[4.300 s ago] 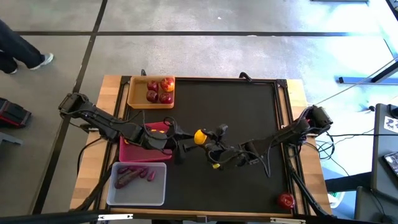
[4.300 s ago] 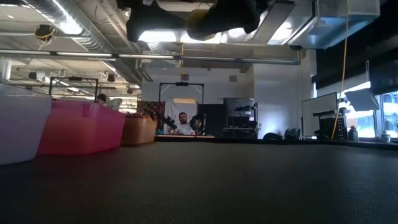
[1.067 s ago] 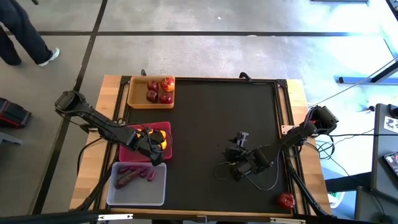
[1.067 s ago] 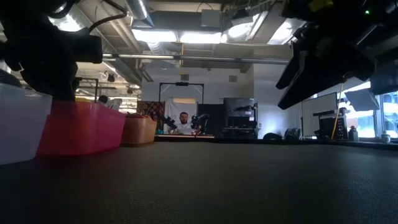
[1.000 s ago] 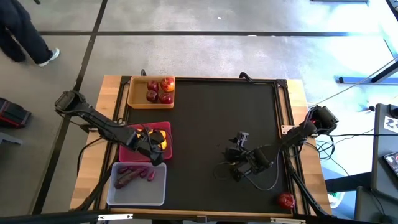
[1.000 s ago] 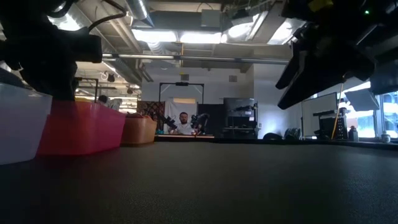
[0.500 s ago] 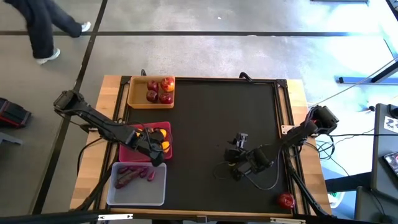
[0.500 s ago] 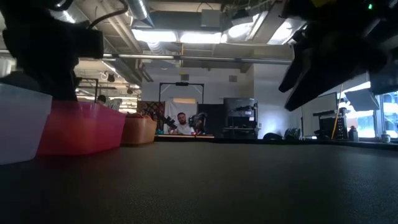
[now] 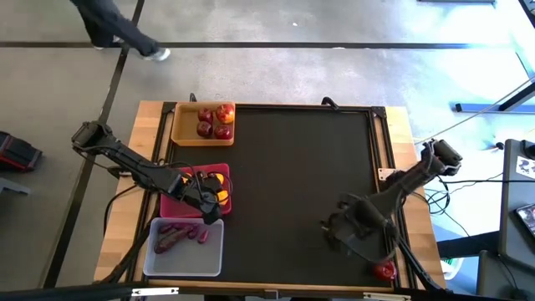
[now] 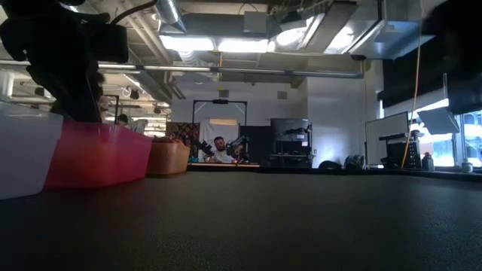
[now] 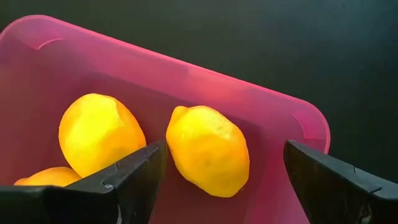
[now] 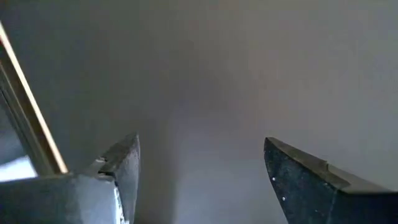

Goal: Sort produce into baskets
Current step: Put the apple into the orange bin

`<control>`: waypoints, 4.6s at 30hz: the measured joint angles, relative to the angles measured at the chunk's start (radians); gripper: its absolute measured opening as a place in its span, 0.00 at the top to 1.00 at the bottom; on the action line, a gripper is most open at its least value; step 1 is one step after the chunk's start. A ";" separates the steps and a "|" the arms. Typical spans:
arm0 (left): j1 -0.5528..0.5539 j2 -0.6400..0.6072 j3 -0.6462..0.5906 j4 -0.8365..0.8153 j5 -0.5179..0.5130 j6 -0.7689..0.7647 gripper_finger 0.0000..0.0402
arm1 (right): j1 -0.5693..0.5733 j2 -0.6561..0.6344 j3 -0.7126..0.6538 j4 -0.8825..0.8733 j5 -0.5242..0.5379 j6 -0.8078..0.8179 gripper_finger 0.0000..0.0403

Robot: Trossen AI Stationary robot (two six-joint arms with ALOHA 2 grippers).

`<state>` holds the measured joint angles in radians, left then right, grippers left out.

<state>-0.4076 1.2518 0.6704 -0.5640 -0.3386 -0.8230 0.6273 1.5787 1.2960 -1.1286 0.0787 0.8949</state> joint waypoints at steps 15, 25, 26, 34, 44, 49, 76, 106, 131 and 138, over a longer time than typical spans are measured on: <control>0.000 0.000 -0.001 0.000 -0.005 0.031 0.21 | 0.268 0.000 0.032 -0.100 -0.263 0.515 0.31; 0.000 0.000 -0.001 0.001 -0.005 0.032 0.21 | 0.376 0.000 0.032 -0.100 -0.334 0.771 0.02; 0.000 0.000 -0.002 0.001 -0.005 0.032 0.21 | 0.383 0.000 0.032 -0.101 -0.333 0.781 0.03; 0.000 0.001 -0.002 0.001 -0.005 0.036 0.21 | 0.396 0.023 0.029 -0.109 -0.321 0.772 0.02; 0.000 0.001 -0.002 0.001 -0.005 0.037 0.21 | 0.403 0.036 0.028 -0.002 -0.334 0.781 0.03; 0.000 0.001 -0.002 0.001 -0.005 0.033 0.21 | 0.403 0.036 0.028 0.141 -0.272 0.778 0.03; 0.000 0.001 -0.002 0.001 -0.005 0.027 0.21 | 0.421 0.036 -0.006 0.043 -0.349 0.905 0.03; 0.000 0.001 -0.002 0.001 -0.005 0.008 0.21 | 0.453 0.037 -0.257 0.248 -0.469 0.887 0.22; 0.018 0.001 -0.002 0.287 -0.084 0.200 0.21 | 0.163 0.033 -0.048 0.018 -0.048 0.444 0.55; 0.087 0.023 -0.002 0.367 -0.094 0.274 0.21 | -0.042 0.033 -0.047 -0.006 0.062 0.194 0.55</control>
<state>-0.3205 1.2750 0.6689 -0.1972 -0.4324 -0.5491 0.5853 1.6119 1.2491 -1.1346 0.1409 1.0892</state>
